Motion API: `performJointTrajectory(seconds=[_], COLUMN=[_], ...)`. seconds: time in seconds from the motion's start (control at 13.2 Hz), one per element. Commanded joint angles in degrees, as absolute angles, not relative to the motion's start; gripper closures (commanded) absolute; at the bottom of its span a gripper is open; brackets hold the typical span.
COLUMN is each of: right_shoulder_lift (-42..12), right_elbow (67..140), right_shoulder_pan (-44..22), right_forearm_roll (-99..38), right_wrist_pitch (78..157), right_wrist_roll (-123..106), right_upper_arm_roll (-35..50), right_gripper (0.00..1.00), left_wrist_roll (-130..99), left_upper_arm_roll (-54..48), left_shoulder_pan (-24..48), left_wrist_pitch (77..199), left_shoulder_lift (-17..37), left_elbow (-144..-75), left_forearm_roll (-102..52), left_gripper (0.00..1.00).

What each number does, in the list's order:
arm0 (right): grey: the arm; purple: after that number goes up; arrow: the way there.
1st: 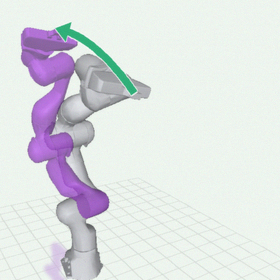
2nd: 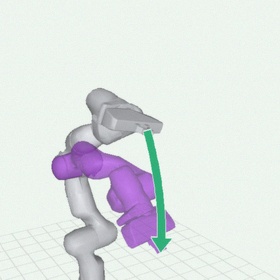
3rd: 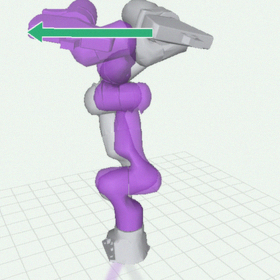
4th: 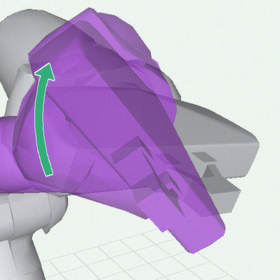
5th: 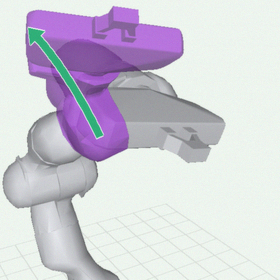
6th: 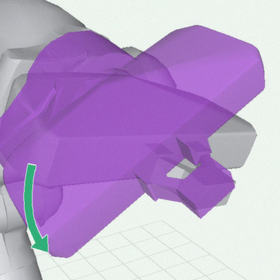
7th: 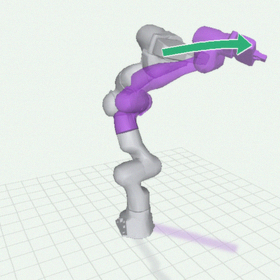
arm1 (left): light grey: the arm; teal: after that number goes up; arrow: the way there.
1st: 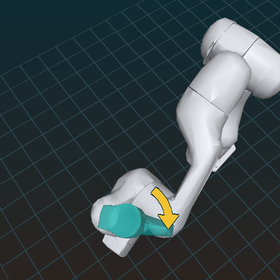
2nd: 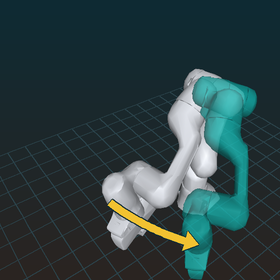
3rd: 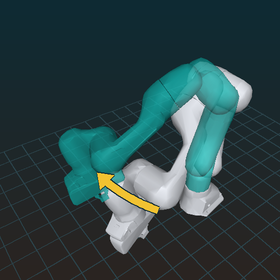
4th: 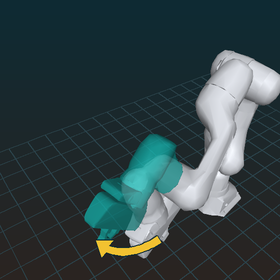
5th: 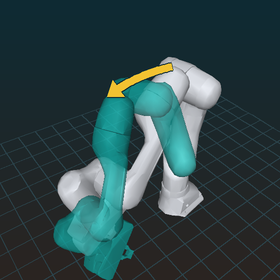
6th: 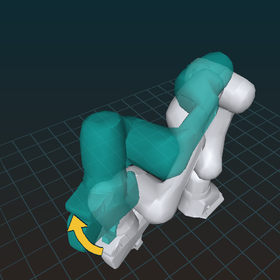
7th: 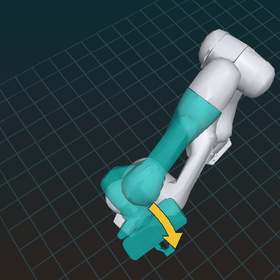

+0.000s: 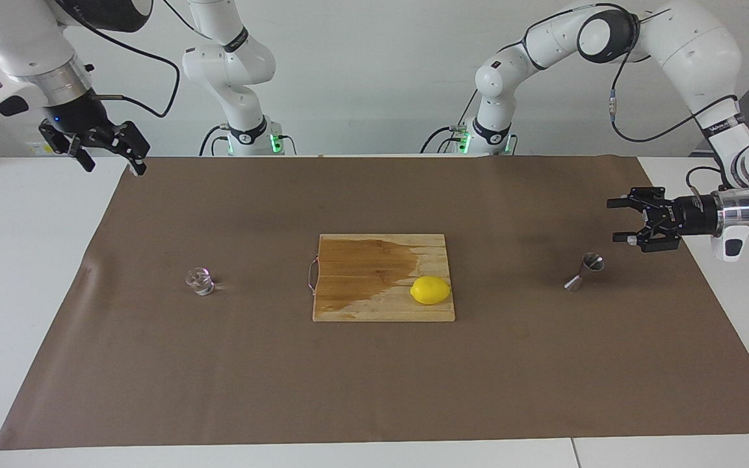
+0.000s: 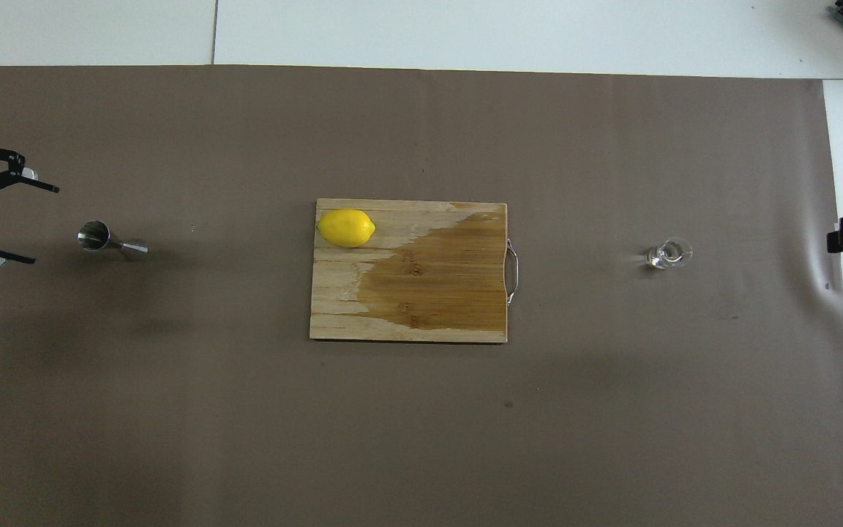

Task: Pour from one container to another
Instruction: 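Open the left gripper and move it toward the small metal cup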

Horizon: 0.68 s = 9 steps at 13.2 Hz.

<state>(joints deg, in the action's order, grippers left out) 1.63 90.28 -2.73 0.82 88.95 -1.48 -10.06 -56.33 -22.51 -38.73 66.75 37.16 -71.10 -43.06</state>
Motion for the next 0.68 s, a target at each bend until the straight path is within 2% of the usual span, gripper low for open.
performJointTrajectory(seconds=[0.0, 0.61], right_shoulder_lift=[2.2, 2.28], right_elbow=[91.05, 91.14], right_shoulder_pan=[-2.02, -2.02], right_forearm_roll=[1.32, 1.05], right_wrist_pitch=[89.56, 89.74], right_wrist_roll=[-2.55, -2.64], right_upper_arm_roll=[-9.23, -9.23], right_gripper=[0.0, 0.0], left_wrist_roll=[-60.19, -60.73], left_upper_arm_roll=[-23.91, -24.87], left_shoulder_pan=[-40.78, -44.91], left_wrist_pitch=[65.92, 65.57], left_shoulder_lift=[38.67, 44.81], left_elbow=[-68.82, -69.52], left_forearm_roll=[-44.21, -46.92], left_gripper=[0.0, 0.0])
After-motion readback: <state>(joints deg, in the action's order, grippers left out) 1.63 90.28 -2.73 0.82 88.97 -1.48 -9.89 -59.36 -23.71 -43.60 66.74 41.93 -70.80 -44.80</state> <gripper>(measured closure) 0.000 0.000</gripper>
